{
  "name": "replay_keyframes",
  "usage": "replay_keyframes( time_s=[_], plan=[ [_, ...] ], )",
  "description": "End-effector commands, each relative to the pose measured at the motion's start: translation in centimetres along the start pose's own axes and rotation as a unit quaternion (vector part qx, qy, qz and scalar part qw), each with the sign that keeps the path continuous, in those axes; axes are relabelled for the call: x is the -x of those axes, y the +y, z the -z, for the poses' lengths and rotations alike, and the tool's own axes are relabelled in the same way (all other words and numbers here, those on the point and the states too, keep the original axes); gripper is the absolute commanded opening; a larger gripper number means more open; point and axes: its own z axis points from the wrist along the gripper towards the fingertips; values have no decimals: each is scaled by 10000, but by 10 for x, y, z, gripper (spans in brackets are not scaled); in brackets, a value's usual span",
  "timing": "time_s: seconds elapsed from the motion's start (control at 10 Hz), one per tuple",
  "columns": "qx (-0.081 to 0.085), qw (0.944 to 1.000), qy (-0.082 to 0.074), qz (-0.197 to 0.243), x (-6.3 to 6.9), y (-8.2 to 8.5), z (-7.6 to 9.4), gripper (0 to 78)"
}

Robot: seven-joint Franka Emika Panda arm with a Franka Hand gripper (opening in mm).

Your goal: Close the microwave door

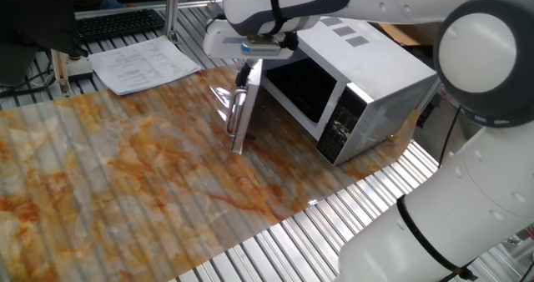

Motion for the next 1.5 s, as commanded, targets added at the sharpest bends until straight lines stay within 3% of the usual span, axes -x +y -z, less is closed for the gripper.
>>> replay_keyframes(
  time_s=[0.1,0.8,1.1,1.5],
  plan=[
    [28,10000,-11,22,0,-2,0,0],
    [59,10000,3,-13,1,-1,0,0],
    [-16,9999,-32,108,1,-1,0,0],
    [-106,9982,17,-598,1,-1,0,0]
  ],
)
